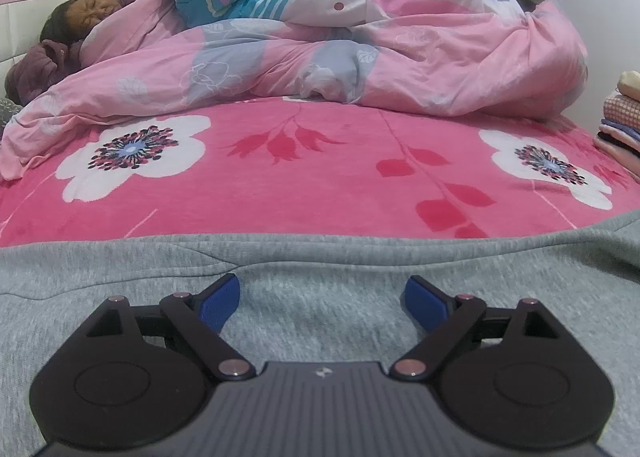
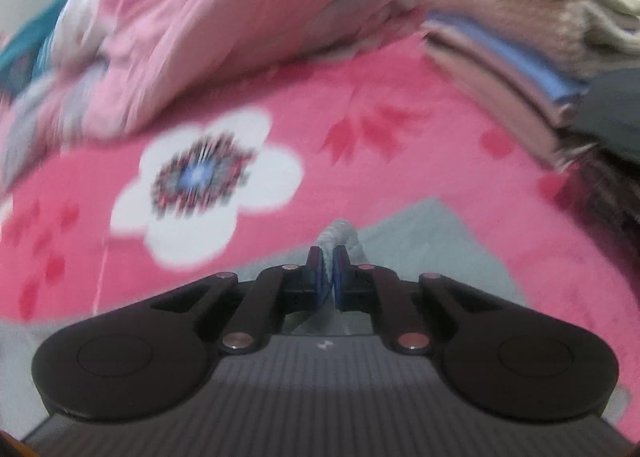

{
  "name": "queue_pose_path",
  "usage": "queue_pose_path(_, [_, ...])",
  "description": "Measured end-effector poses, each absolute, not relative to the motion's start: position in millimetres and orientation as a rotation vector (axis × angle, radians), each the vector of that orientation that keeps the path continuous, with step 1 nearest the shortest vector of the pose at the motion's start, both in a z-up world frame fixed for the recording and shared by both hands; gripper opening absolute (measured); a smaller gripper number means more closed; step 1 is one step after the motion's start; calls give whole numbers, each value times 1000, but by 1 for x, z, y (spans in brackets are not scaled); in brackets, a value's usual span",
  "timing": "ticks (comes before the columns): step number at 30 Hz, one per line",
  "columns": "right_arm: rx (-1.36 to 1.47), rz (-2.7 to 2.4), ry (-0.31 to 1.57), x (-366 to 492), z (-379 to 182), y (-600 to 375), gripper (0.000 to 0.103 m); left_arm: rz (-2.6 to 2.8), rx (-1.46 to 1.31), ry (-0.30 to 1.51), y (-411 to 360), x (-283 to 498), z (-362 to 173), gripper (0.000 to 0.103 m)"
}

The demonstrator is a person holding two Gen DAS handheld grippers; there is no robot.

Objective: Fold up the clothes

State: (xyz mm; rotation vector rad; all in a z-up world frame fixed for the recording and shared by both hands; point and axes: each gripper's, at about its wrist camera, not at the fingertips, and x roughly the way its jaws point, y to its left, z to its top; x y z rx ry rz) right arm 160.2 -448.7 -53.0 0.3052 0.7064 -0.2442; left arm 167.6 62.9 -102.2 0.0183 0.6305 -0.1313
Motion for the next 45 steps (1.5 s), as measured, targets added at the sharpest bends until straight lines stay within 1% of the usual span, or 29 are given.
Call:
queue_pose_path(6, [432, -343, 640, 180, -51, -494, 4, -130, 21, 630, 62, 167, -102, 91])
queue_pose_path(19, [457, -473, 680, 206, -90, -521, 4, -129, 24, 632, 61, 167, -102, 91])
queue_pose_path(22, [503, -484, 682, 206, -100, -529, 7, -128, 24, 632, 61, 167, -102, 91])
queue_pose_path(23, [536, -481, 667, 204, -101, -534, 12, -128, 25, 633, 61, 167, -102, 91])
queue_pose_path(25, [613, -482, 617, 192, -100, -547, 20, -128, 25, 633, 61, 167, -102, 92])
queue_pose_path(30, [712, -462, 516, 135, -78, -567, 23, -126, 31, 635, 60, 168, -102, 92])
queue_pose_path(31, [734, -447, 497, 119, -73, -569, 24, -125, 32, 635, 59, 168, -102, 92])
queue_pose_path(33, [804, -409, 457, 83, -65, -573, 29, -123, 37, 637, 59, 168, -102, 92])
queue_pose_path(35, [876, -380, 429, 45, -62, -575, 38, -122, 39, 637, 58, 168, -102, 92])
queue_pose_path(37, [946, -376, 433, 11, -67, -576, 43, -122, 40, 638, 58, 168, -102, 92])
queue_pose_path(41, [1095, -362, 440, -40, -89, -572, 43, -126, 30, 641, 59, 168, -101, 92])
queue_pose_path(45, [1192, -299, 429, -54, -107, -567, 44, -147, -25, 654, 68, 168, -97, 92])
